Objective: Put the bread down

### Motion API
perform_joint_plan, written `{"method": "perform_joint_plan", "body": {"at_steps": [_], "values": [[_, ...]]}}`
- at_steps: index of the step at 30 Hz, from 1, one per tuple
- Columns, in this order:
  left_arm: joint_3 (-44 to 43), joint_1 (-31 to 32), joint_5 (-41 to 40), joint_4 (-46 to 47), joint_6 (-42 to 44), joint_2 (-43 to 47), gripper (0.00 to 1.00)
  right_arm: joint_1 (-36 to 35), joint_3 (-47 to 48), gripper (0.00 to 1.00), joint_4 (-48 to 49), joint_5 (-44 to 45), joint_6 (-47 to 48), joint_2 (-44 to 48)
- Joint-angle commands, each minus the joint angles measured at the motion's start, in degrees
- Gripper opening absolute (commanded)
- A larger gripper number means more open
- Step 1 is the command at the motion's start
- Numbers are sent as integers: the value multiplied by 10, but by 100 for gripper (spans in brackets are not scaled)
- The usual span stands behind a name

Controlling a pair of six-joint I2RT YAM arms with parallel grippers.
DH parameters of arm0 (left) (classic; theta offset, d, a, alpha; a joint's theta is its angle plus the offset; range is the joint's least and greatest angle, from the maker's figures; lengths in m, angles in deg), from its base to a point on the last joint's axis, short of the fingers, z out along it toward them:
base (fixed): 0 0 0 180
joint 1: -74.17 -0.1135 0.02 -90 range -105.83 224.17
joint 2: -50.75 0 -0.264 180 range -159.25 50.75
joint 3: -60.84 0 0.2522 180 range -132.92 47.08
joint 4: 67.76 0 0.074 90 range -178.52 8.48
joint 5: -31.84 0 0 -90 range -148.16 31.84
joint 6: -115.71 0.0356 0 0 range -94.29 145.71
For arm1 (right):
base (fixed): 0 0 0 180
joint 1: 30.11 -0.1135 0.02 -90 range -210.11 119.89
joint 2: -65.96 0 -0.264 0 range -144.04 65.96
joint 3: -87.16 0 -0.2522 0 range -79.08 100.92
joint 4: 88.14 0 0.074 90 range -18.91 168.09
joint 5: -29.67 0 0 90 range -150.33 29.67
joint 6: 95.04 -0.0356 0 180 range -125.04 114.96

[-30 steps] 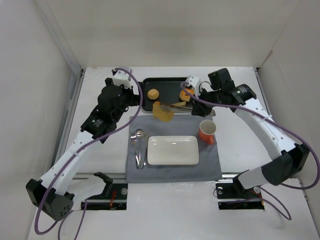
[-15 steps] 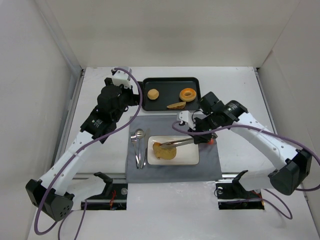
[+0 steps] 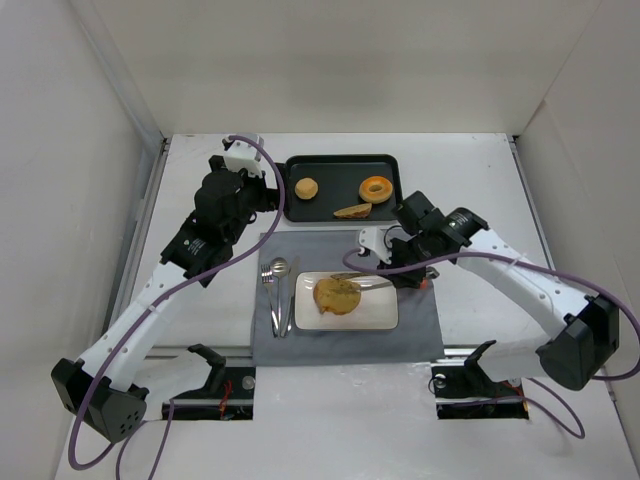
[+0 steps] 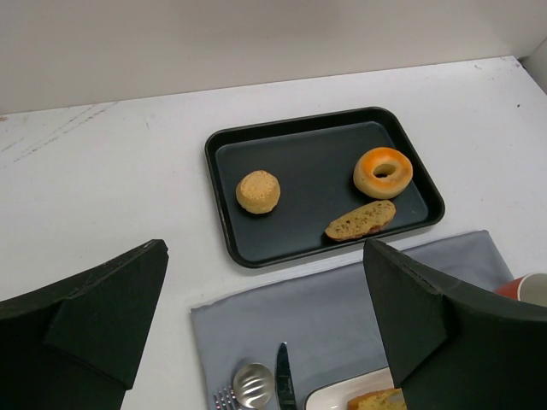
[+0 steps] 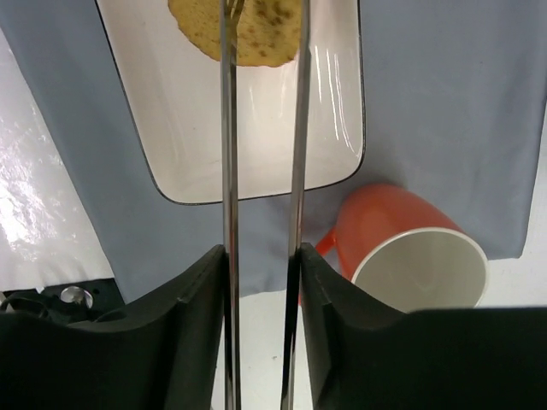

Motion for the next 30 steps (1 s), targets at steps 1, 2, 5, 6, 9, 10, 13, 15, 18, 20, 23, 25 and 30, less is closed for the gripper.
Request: {"method": "perform_joint_plan", "body": {"at_steps": [1,2,5,6,9,10,13,15,18,20,23,25,30], "values": [[-3,0,-8,32,6,11,97,-2,2,45,25,8,1,24],[-3,0,-8,32,6,11,97,-2,2,45,25,3,1,24],[-3,0,-8,32,6,11,97,-2,2,50,25,-10,1,30],[-3,0,-8,32,6,11,97,-2,8,50,25,-10,1,37],[-3,0,-8,32,6,11,97,-2,20,50,19,-16,1,43],[-3,0,-8,32,6,11,97,-2,30,50,19,-16,1,48],[-3,0,-8,32,6,11,97,-2,59,50,14,-21,-5,62],[-3,0,-8,32,6,11,97,-2,76,50,14,-21,-11,76],[-3,0,-8,32,6,11,97,-2,105,50,19,-21,-27,90],[-3,0,-8,32,6,11,97,-2,111,48,47,12,-35,97],[-3,0,-8,32,6,11,97,-2,105,47,108,104,-47,102],[-3,0,-8,32,6,11,97,10,91,46,141,139,-28,91],[-3,0,-2,32,6,11,97,74,96,45,167,168,30,40]]}}
